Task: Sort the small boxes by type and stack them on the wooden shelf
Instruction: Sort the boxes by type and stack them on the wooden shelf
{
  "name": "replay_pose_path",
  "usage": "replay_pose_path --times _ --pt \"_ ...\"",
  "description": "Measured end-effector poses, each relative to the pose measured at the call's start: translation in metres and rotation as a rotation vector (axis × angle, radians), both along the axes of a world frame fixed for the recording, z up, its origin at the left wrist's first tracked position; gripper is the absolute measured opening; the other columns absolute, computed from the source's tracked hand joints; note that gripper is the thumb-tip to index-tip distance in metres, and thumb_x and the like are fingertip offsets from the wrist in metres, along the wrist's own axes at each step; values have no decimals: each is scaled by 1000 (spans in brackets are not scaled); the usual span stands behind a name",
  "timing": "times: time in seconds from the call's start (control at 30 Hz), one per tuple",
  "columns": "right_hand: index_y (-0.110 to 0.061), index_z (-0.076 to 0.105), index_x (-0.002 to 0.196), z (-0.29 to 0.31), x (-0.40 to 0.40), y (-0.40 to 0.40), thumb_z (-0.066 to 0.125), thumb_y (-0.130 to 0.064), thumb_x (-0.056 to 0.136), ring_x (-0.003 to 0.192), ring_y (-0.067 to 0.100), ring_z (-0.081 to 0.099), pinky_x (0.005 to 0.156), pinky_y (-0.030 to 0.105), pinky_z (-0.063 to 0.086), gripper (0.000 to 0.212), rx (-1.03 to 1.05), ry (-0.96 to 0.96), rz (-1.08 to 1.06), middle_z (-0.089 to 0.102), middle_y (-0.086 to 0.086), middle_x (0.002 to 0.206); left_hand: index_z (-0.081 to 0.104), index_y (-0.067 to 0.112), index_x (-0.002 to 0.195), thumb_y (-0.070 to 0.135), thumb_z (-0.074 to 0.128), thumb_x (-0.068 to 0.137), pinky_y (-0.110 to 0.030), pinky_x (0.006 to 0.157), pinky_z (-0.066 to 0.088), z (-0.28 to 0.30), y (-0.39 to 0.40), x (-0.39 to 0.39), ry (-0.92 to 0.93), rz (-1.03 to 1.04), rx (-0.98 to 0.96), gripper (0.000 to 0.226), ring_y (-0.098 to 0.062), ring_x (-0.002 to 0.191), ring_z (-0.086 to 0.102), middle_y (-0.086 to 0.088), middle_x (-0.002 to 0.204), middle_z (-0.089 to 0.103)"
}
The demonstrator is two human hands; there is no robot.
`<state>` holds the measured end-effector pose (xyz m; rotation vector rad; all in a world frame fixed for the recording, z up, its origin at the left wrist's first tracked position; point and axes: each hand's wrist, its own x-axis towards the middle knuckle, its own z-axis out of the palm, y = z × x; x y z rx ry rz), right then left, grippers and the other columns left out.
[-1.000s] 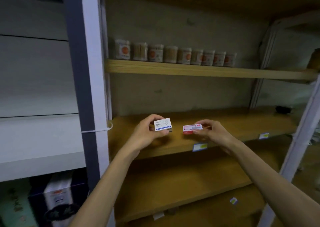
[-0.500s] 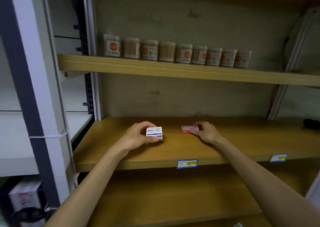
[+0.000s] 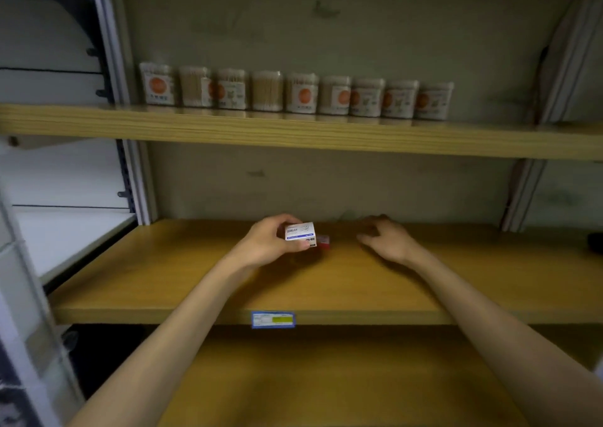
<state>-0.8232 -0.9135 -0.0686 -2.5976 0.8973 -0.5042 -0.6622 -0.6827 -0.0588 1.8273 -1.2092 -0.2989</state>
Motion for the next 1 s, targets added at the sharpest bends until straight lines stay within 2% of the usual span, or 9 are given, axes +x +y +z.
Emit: replay_pose_path --times 0.13,0.23,0.3,0.43,0.53,0.7,0.83,0.9,1.0 --pt "-13 64 128 4 -67 -56 69 -30 92 124 30 57 100 31 46 41 -9 5 -80 62 13 136 61 22 127 33 80 83 -25 89 47 2 -72 -42 -96 -77 91 50 -12 107 60 7 117 65" --pt "-12 61 132 1 -114 -89 71 -25 89 126 30 56 102 33 46 47 20 -8 -148 62 13 137 63 22 124 36 80 82 -35 94 51 1 -135 -73 -143 -125 172 48 -18 105 64 2 117 68" --pt "-11 57 138 -1 -137 -107 70 -25 89 129 31 54 104 35 45 52 35 2 -179 59 12 140 64 20 121 36 79 82 -35 90 50 1 -172 -94 -189 -132 197 45 -22 104 64 -3 117 69" --pt "-15 59 137 -3 -166 -134 69 -23 88 127 28 54 104 34 45 50 29 20 -173 60 9 139 58 14 131 38 76 85 -28 83 44 4 -228 -127 -250 -103 247 55 -24 113 58 -4 129 61" --pt "-22 64 129 -4 -179 -147 69 -24 86 121 25 57 100 33 46 43 9 25 -144 63 4 134 52 14 135 36 78 84 -32 98 47 3 -263 -143 -193 -61 244 61 -23 120 56 -3 137 56" --pt "-25 63 129 -2 -195 -159 69 -21 87 122 24 58 103 34 47 43 15 24 -135 62 4 134 42 14 143 28 77 86 -34 105 39 -5 -302 -166 -81 -43 241 68 -25 128 48 -5 142 49" --pt "-25 60 133 0 -202 -164 69 -20 88 120 22 58 102 34 48 45 9 13 -122 60 3 135 49 14 136 30 76 87 -33 98 43 -15 -312 -170 -101 -23 246 59 -25 121 52 -7 137 52" --pt "-24 59 134 0 -203 -162 68 -20 89 121 21 57 102 35 48 46 11 -1 -107 59 2 136 48 16 137 30 78 85 -31 98 42 -15 -311 -167 -85 -26 243 62 -25 123 52 -4 138 53" --pt "-22 61 132 0 -199 -155 67 -18 91 110 15 58 94 28 47 41 22 -58 -87 62 -1 123 47 20 138 26 81 81 -34 104 43 -11 -303 -159 -94 -2 225 67 -23 127 51 -1 142 52"
